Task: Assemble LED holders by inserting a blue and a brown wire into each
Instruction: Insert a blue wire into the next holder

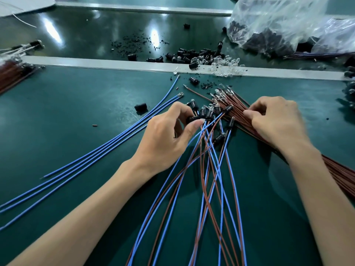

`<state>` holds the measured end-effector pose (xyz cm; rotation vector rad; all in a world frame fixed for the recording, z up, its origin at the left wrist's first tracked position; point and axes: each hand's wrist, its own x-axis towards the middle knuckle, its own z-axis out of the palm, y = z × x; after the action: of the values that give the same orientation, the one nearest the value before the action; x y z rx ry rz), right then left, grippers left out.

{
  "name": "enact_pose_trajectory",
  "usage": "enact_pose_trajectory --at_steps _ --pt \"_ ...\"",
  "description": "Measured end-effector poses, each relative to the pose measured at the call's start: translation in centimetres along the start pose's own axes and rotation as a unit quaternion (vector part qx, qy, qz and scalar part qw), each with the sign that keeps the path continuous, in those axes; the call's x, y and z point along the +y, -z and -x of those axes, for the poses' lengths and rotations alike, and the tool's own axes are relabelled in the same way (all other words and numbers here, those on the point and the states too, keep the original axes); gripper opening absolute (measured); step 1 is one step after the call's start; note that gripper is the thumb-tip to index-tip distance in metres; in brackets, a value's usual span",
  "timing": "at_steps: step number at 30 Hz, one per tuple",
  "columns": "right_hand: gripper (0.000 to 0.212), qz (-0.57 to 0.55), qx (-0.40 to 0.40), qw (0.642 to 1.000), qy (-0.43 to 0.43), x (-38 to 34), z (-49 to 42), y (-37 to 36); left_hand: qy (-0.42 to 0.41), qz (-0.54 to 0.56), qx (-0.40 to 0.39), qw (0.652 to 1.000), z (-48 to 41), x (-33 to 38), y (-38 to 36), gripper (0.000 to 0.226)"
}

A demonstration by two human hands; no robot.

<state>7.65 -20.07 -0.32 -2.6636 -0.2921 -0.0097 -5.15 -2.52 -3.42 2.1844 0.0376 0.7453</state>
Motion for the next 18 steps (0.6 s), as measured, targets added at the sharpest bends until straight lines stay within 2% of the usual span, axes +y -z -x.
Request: enact_pose_trajectory --at_steps 3,6,7,9,11,13,16,18 --pt "0.014 0.014 0.037 0.999 0.022 -0.4 0.4 -0.1 0.012 0.027 -0.019 0.999 0.1 0.2 0.1 0.017" --pt "0.015 -0.075 0.121 0.989 0.047 -1.7 0.9 0.8 0.072 0.166 -0.047 0.982 0.0 0.9 0.6 0.011" --pt "0.014 -0.14 0.109 0.983 0.051 -2.4 0.9 1.1 0.092 0.234 -0.068 0.965 -0.2 1.2 0.8 0.008" --pt "0.015 -0.303 0.017 0.952 0.043 -4.1 0.9 1.4 0.111 0.341 -0.136 0.923 -0.3 1.6 1.3 0.006" --pt "0.017 -0.453 -0.085 0.888 0.012 -5.7 0.6 0.8 0.116 0.394 -0.215 0.886 -0.3 1.9 1.6 0.01" --pt "0.017 -0.574 -0.142 0.805 -0.045 -6.8 0.3 0.1 0.116 0.41 -0.28 0.86 0.0 2.1 1.7 0.019" --pt "0.018 -0.712 -0.139 0.681 -0.101 -6.7 -0.2 -0.6 0.119 0.45 -0.321 0.824 0.1 2.3 1.6 0.02" --pt "0.017 -0.757 -0.082 0.638 -0.114 -6.1 -0.7 -0.6 0.133 0.464 -0.309 0.819 -0.1 2.4 1.7 0.024"
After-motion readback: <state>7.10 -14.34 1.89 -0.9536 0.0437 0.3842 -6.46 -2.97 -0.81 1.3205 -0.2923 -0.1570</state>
